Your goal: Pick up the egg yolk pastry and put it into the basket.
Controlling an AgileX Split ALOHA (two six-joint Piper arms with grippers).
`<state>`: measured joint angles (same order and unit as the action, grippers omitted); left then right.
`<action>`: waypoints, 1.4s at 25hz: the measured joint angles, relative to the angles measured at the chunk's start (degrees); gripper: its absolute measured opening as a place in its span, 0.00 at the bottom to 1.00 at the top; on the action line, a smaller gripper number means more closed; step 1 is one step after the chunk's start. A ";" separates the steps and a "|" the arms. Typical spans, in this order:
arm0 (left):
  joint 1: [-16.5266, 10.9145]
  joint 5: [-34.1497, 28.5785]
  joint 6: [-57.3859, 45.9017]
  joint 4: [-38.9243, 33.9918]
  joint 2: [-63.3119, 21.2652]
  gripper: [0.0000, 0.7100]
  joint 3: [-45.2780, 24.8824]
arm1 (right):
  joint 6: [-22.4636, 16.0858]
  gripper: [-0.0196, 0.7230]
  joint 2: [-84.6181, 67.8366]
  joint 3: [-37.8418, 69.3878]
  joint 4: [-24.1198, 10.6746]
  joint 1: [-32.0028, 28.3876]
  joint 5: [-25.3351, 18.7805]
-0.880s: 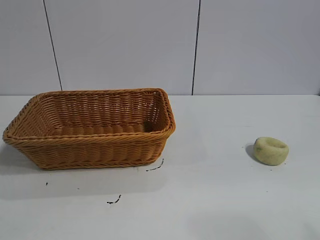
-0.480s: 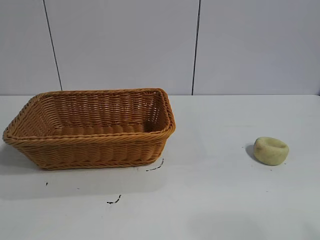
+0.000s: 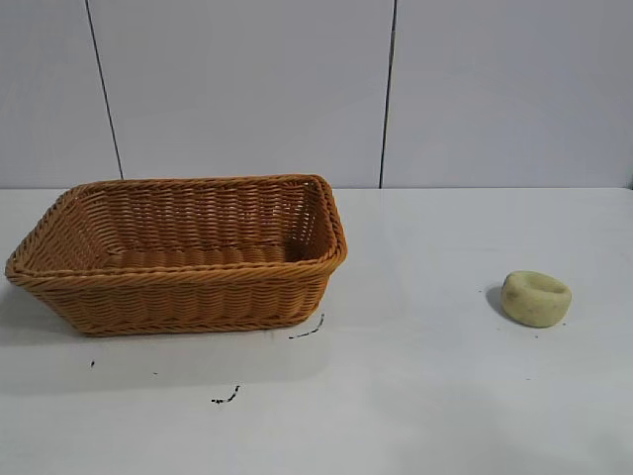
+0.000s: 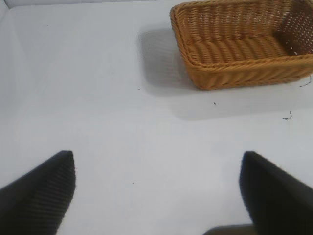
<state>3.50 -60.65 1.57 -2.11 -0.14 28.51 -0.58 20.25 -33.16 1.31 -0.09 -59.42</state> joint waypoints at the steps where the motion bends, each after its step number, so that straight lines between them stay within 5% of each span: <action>1: 0.00 0.00 0.00 0.00 0.00 0.98 0.00 | 0.00 0.96 3.33 -1.10 0.00 0.00 0.05; 18: 0.00 0.00 0.00 0.00 0.00 0.98 0.00 | 1.85 0.96 66.30 -28.27 -0.27 0.00 4.41; 35: 0.00 0.00 0.00 0.00 0.00 0.98 0.00 | 4.07 0.96 87.15 -41.21 -0.15 4.47 10.75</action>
<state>3.50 -60.65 1.57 -2.11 -0.14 28.51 3.49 107.40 -74.37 1.17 4.38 -48.67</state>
